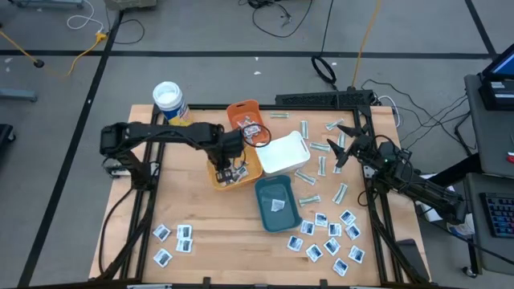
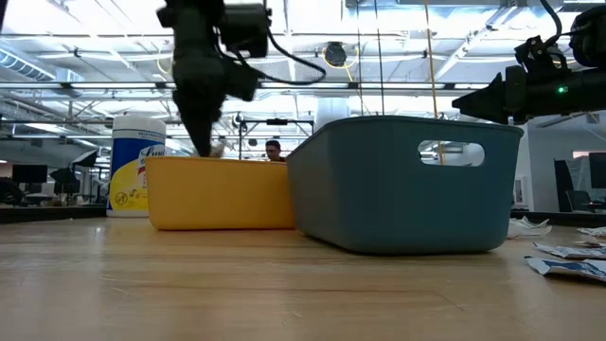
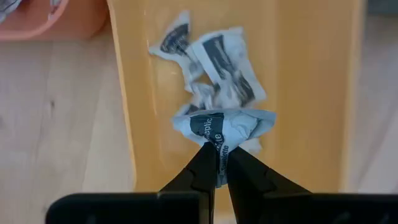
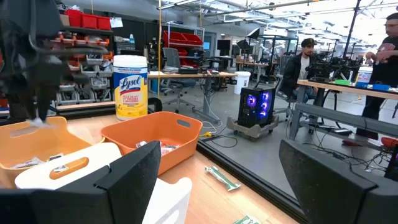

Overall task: Pick & Place First Aid Supplies
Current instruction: Put the black towelette pack into the yellow bin

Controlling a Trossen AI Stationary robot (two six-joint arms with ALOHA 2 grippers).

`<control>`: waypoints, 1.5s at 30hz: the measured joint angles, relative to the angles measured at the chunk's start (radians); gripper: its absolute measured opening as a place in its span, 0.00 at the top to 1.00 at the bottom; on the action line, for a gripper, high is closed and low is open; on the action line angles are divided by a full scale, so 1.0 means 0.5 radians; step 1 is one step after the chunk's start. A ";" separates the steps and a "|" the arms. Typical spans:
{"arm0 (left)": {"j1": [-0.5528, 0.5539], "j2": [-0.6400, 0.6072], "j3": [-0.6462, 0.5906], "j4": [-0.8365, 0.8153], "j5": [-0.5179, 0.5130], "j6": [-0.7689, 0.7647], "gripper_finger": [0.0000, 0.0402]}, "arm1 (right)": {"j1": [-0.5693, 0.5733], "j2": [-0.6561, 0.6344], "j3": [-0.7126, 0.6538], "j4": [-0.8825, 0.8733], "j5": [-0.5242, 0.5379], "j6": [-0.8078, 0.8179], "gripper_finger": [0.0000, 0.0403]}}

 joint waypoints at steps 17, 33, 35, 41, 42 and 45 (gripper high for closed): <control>0.000 0.427 -0.002 0.282 0.002 -0.122 0.92 | 0.000 0.000 0.000 0.000 0.000 0.001 0.20; 0.001 0.221 0.030 0.047 0.107 -0.229 0.34 | 0.000 0.001 0.000 0.000 0.000 0.000 0.20; 0.002 0.146 0.030 0.013 0.106 -0.242 0.31 | 0.001 0.000 0.000 0.000 0.000 0.000 0.20; -0.012 -0.064 0.031 -0.182 0.105 -0.208 0.25 | 0.001 0.000 0.000 0.000 0.000 0.001 0.20; -0.016 -0.094 0.031 -0.232 0.105 -0.188 0.25 | 0.000 0.000 0.000 0.000 0.000 0.000 0.20; -0.028 -0.174 0.031 -0.353 0.105 -0.148 0.26 | 0.000 0.001 0.000 0.000 0.000 0.000 0.20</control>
